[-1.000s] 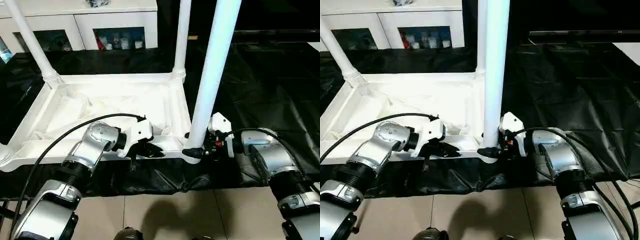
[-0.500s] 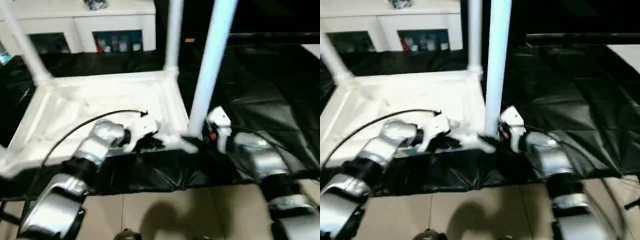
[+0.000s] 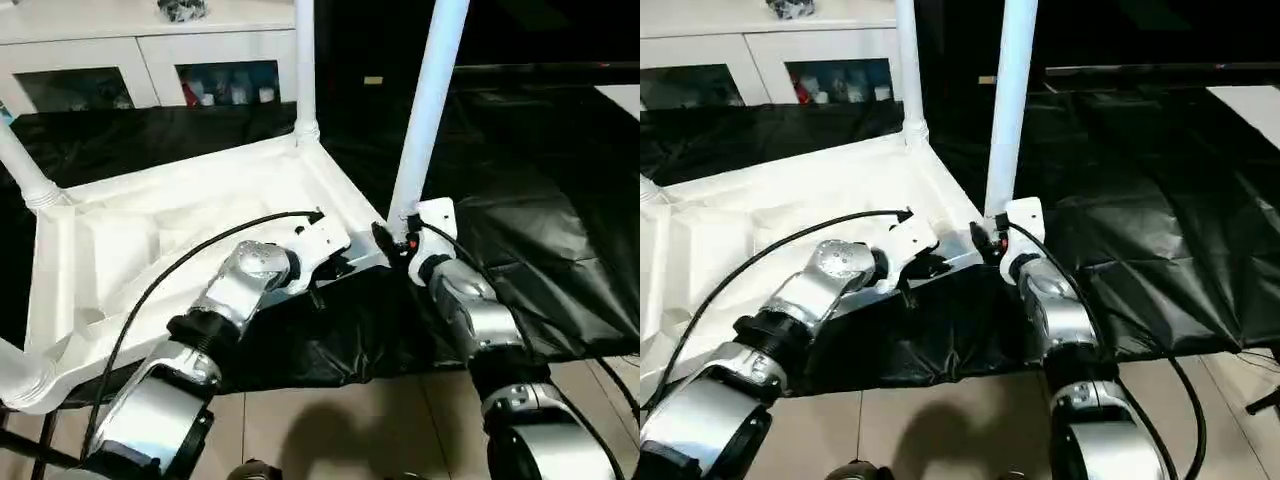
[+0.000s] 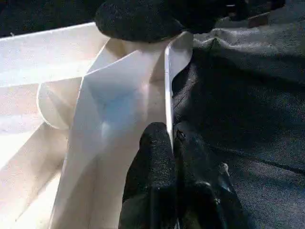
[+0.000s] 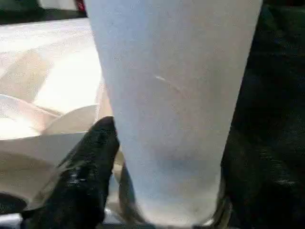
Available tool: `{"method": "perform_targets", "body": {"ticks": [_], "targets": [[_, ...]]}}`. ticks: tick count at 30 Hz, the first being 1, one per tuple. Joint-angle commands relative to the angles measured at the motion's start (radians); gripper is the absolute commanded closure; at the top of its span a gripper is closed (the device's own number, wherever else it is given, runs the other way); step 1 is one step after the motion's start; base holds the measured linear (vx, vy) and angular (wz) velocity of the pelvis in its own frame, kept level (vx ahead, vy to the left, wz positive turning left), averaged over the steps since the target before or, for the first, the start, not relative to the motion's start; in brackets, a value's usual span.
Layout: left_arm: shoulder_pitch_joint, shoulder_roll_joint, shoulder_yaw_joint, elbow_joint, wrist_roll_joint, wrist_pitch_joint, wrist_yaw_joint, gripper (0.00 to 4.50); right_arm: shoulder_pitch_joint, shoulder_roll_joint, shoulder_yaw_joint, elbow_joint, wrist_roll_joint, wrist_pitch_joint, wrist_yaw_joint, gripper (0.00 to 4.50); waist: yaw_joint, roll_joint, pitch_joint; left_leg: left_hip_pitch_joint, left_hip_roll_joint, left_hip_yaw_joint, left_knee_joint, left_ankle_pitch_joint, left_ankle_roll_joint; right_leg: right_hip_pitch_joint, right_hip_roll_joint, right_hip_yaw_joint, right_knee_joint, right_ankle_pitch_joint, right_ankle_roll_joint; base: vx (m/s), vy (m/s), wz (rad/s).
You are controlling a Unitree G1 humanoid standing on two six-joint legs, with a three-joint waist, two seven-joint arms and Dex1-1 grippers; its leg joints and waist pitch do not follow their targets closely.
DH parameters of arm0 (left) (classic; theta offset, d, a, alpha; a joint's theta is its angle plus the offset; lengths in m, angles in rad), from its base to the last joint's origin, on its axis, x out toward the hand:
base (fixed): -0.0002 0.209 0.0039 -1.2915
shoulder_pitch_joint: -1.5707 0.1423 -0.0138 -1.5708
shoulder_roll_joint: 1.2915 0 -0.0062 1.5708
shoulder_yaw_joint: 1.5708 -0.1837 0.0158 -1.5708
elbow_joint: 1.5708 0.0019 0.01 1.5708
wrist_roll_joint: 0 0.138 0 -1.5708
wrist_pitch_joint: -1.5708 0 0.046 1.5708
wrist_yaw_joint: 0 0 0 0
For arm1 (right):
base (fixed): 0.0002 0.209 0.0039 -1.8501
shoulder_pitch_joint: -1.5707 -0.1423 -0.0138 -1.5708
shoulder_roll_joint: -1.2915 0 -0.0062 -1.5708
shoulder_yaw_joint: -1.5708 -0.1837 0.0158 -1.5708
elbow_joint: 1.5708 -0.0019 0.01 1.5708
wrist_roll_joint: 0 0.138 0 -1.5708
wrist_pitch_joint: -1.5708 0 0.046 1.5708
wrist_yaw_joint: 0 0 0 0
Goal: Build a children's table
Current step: Rotate leg to tighten
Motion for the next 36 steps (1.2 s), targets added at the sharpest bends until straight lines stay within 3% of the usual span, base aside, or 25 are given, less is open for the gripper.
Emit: {"method": "perform_targets", "body": {"ticks": [1, 6, 10, 17, 21, 22, 36], "targets": [[-0.012, -0.019, -0.002, -0.082, -0.031, -0.066, -0.026, 4.5, 0.028, 0.05, 0.116, -0.039, 0.024, 0.004, 0.195, 0.8, 0.003, -0.013, -0.074, 0.016, 0.048, -0.025, -0.068, -0.211, 0.057, 0.049, -0.063, 0.041, -0.07, -0.129, -0.225, 0.0, 0.0, 0.0], [0.045, 0.05, 0.001, -0.139, -0.083, -0.086, -0.174, 4.5, 0.072, -0.067, 0.134, -0.095, 0.036, 0.001, 0.366, 0.39, 0.007, -0.009, -0.073, 0.012, 0.053, -0.022, -0.063, -0.176, 0.09, 0.051, -0.059, 0.037, -0.062, -0.081, -0.254, 0.0, 0.0, 0.0], [0.075, 0.126, 0.004, -0.173, -0.129, -0.078, -0.326, 4.5, 0.105, -0.226, 0.204, -0.183, 0.06, 0.026, 0.651, 0.35, 0.012, -0.008, -0.067, 0.018, 0.058, -0.022, -0.068, -0.229, 0.069, 0.049, -0.059, 0.037, -0.069, -0.166, -0.249, 0.0, 0.0, 0.0], [0.079, 0.193, -0.01, -0.18, -0.147, -0.072, -0.449, 4.5, 0.093, -0.352, 0.281, -0.215, 0.047, 0.064, 0.933, 0.35, 0.024, -0.01, -0.066, 0.023, 0.061, -0.023, -0.07, -0.264, 0.051, 0.043, -0.061, 0.041, -0.07, -0.208, -0.247, 0.0, 0.0, 0.0], [0.077, 0.208, -0.013, -0.182, -0.15, -0.067, -0.486, 4.5, 0.074, -0.38, 0.315, -0.196, 0.032, 0.051, 0.972, 0.35, 0.027, -0.011, -0.066, 0.022, 0.06, -0.023, -0.068, -0.245, 0.052, 0.043, -0.062, 0.041, -0.068, -0.191, -0.255, 0.0, 0.0, 0.0], [0.077, 0.211, -0.013, -0.182, -0.151, -0.066, -0.494, 4.5, 0.069, -0.382, 0.317, -0.192, 0.031, 0.051, 0.973, 0.61, 0.027, -0.011, -0.066, 0.021, 0.06, -0.022, -0.068, -0.242, 0.053, 0.042, -0.062, 0.042, -0.068, -0.193, -0.254, 0.0, 0.0, 0.0], [0.065, 0.216, -0.014, -0.178, -0.147, -0.06, -0.513, 4.5, 0.044, -0.369, 0.325, -0.158, 0.018, 0.056, 0.97, 1.48, 0.027, -0.012, -0.065, 0.022, 0.06, -0.023, -0.069, -0.24, 0.049, 0.041, -0.062, 0.041, -0.068, -0.196, -0.254, 0.0, 0.0, 0.0]]}}
